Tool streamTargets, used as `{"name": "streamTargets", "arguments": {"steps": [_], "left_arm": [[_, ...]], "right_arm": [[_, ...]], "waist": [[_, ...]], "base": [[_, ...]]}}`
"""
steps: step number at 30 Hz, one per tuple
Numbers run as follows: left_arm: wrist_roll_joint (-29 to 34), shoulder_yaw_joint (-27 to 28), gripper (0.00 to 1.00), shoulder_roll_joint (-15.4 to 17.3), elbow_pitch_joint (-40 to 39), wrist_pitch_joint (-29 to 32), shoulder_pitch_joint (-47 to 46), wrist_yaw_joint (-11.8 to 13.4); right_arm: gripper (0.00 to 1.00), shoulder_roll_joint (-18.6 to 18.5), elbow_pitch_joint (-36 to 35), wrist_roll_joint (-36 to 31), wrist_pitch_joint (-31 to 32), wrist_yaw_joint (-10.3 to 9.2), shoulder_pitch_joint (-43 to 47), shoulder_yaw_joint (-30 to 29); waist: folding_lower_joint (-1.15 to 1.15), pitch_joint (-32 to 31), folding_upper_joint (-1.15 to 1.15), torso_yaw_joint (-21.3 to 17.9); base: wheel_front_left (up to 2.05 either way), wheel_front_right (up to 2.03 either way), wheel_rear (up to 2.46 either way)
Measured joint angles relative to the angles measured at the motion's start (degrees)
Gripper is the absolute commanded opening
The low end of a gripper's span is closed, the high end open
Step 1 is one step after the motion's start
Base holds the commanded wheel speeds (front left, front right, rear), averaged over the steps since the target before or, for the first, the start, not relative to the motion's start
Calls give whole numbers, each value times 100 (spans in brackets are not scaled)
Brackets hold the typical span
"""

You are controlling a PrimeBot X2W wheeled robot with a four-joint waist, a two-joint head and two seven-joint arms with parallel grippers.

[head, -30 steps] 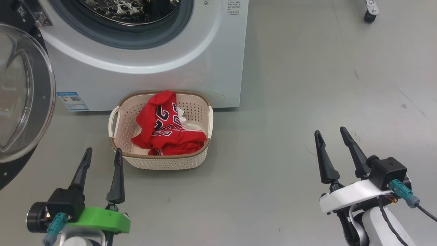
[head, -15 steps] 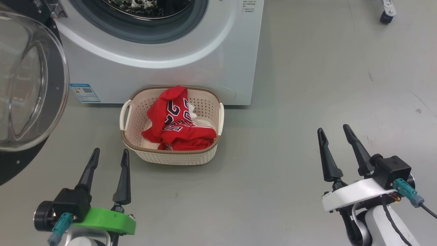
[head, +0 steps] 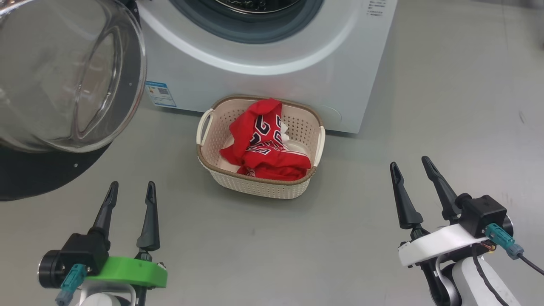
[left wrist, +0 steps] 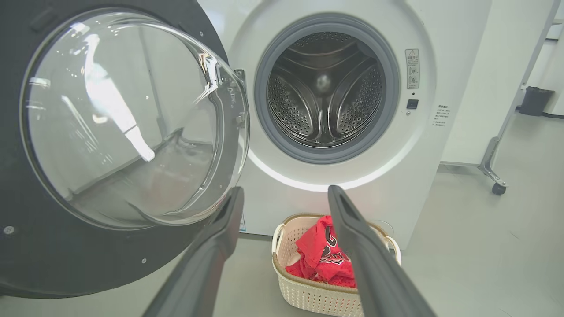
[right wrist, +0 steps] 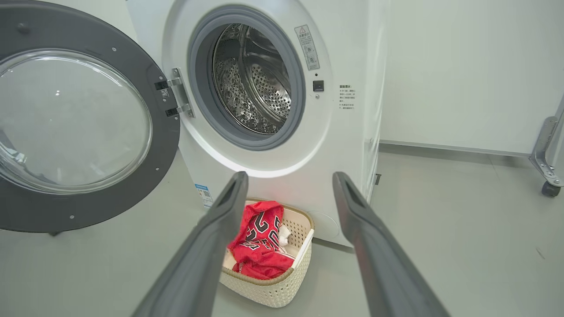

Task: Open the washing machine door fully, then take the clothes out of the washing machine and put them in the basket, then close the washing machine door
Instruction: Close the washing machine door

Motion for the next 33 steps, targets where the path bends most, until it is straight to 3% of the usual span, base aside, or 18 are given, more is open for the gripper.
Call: {"name": "streamTargets", "arguments": {"steps": [21,33], "left_arm": [[-42,-83,100,0,-40,0,168,42],[-42,108,100,0,-190,0,372,43]], "right_arm": [[100,-47,4,54,1,0,122,144],[100,-15,14,65,1,0,133,452]], "waist": [[0,-100,0,1605],[0,-276,0,1998]], "base": [[0,0,0],[0,0,0]]}}
